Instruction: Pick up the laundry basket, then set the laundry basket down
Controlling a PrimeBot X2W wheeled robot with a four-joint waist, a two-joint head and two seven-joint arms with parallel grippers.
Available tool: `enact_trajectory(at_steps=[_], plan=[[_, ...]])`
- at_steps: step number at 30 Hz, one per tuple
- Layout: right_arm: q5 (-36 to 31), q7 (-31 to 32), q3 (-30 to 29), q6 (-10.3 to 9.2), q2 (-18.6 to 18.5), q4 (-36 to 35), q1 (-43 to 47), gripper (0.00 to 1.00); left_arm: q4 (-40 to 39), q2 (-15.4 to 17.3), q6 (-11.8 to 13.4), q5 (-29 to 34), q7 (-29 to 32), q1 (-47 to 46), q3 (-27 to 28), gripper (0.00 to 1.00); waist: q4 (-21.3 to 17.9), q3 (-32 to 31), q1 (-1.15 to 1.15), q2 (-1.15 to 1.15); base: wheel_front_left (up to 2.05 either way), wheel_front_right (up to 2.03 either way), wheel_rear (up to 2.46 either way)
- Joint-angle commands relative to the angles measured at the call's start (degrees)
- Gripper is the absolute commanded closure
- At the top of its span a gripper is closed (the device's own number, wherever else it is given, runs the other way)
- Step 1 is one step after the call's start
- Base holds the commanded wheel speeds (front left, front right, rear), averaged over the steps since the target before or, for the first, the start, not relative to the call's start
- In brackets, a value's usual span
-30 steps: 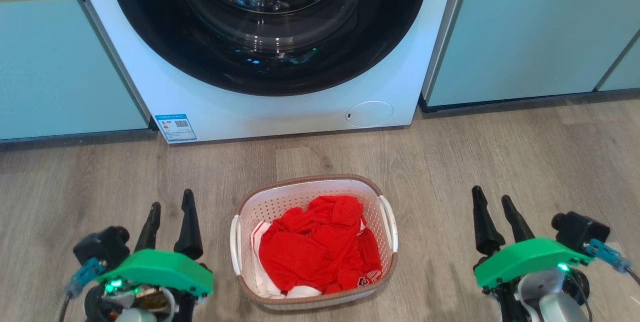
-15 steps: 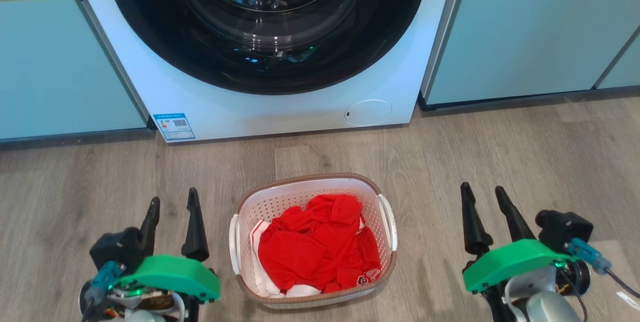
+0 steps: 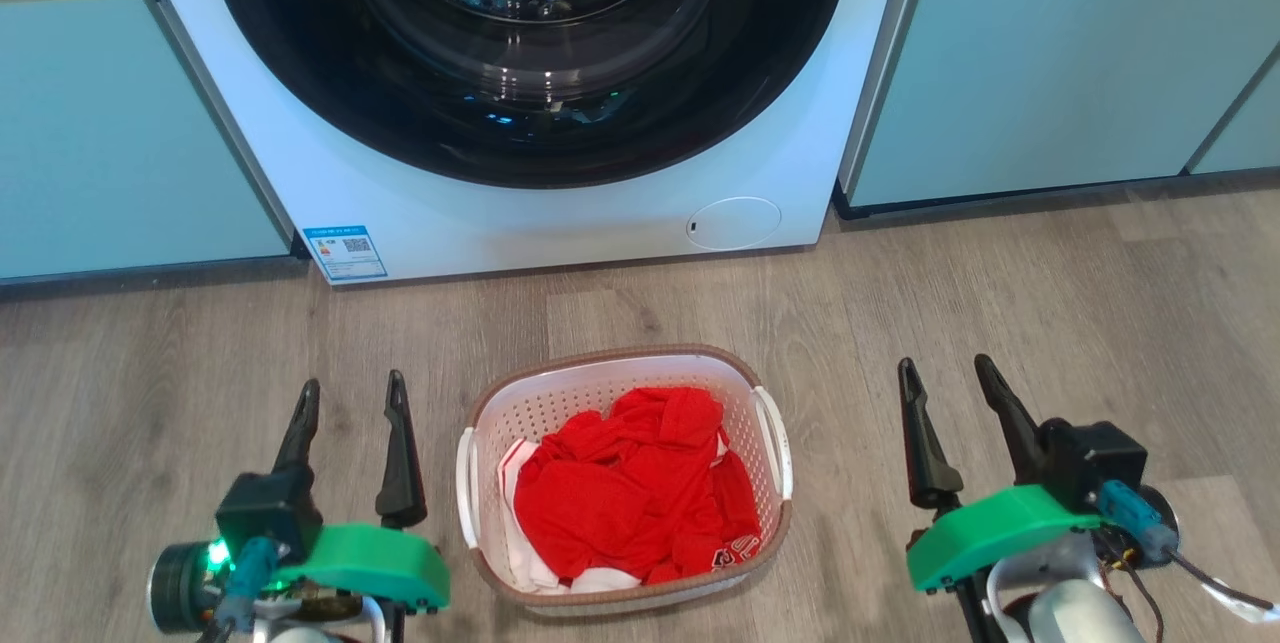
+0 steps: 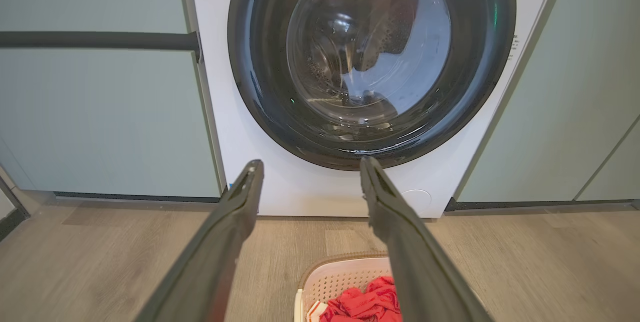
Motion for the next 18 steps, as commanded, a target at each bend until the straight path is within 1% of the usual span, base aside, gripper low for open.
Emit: enact_trajectory(at_steps=[1, 13, 18], plan=[[-2.1, -1.0, 1.5, 0.32, -0.6, -2.4, -2.9, 0.00, -2.6, 0.7, 0.8, 2.2, -0.9, -1.5, 1.1, 0.00, 0.0, 0.0, 0.00, 0.00, 0.00, 0.00, 0.00], [-10.2, -3.0, 3.0, 0.35, -0.7, -3.6, -3.1, 0.00, -3.5, 0.4, 1.7, 10.2, -3.0, -0.7, 0.6, 0.00, -0.2, 0.0, 0.00, 0.00, 0.00, 0.00, 0.00], [-10.4, -3.0, 2.9, 0.35, -0.7, -3.5, -3.1, 0.00, -2.6, 0.1, 1.2, 9.8, -3.0, -0.5, 1.4, 0.00, -0.1, 0.0, 0.00, 0.00, 0.00, 0.00, 0.00]])
